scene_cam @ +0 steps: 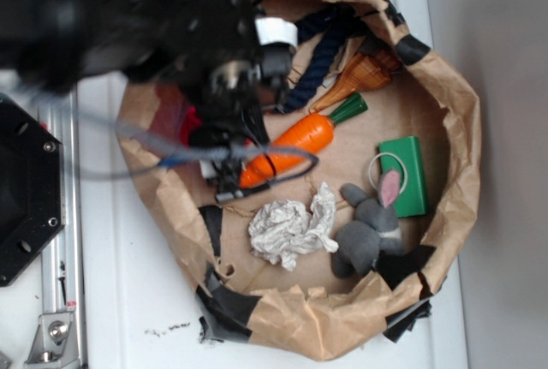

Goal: Grab the red paper.

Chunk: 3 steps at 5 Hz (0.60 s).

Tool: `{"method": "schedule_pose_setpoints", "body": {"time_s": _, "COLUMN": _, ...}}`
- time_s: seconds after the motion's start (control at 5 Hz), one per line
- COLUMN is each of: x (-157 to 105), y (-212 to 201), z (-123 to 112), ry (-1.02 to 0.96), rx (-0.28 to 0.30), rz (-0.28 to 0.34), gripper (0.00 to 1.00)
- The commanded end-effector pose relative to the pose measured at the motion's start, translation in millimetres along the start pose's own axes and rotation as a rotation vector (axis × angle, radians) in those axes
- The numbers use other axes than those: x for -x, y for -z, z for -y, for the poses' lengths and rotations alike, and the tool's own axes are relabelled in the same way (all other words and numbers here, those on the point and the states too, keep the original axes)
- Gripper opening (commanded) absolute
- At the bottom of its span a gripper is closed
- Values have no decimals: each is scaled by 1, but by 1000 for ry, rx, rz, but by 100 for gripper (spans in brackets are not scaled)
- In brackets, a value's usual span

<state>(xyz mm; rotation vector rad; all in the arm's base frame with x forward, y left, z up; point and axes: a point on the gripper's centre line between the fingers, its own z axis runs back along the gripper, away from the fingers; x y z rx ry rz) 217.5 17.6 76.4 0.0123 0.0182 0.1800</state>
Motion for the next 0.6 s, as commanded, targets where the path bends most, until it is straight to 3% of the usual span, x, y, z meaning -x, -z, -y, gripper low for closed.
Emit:
{"method": "schedule_pose_setpoints", "body": {"time_s": 0.0, "x": -32, "y": -110, "z": 35, "ry": -110, "rx": 128, "rz": 104, "gripper": 0}}
{"method": "schedule_pose_setpoints", "body": {"time_s": 0.2, "x": -26, "y": -113, "z": 42, "ry": -156, "rx": 134, "rz": 169, "gripper": 0}}
{"method": "schedule_pose_setpoints", "body": {"time_s": 0.4, "x": -9, "y": -109, "z": 39, "ry": -147, "rx": 231, "rz": 232, "gripper": 0}}
